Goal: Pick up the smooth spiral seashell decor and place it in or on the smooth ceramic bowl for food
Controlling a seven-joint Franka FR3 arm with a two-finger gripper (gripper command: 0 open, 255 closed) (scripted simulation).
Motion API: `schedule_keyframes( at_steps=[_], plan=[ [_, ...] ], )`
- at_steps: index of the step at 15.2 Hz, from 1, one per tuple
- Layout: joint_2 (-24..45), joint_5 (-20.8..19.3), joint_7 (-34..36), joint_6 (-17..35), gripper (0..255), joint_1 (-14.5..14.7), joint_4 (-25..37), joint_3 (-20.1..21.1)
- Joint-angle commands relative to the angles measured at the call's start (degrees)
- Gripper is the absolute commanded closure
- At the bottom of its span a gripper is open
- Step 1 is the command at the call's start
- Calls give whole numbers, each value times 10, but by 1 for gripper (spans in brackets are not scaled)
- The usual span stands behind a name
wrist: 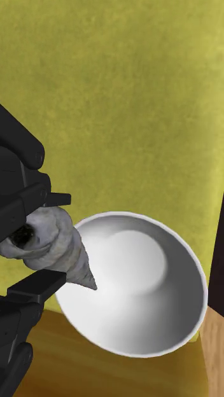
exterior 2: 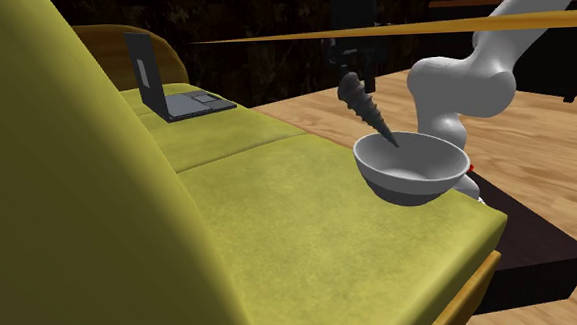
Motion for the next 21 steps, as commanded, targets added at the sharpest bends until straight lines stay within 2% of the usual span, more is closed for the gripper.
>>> schedule_keyframes(
  at_steps=[1,6,19,21],
  plan=[
    [-50,10,15,-18,255,8,-30,10],
    [-167,41,60,-78,255,33,-79,37],
    [-191,61,45,6,255,42,-189,56],
    [-191,61,45,6,255,42,-189,56]
  ],
)
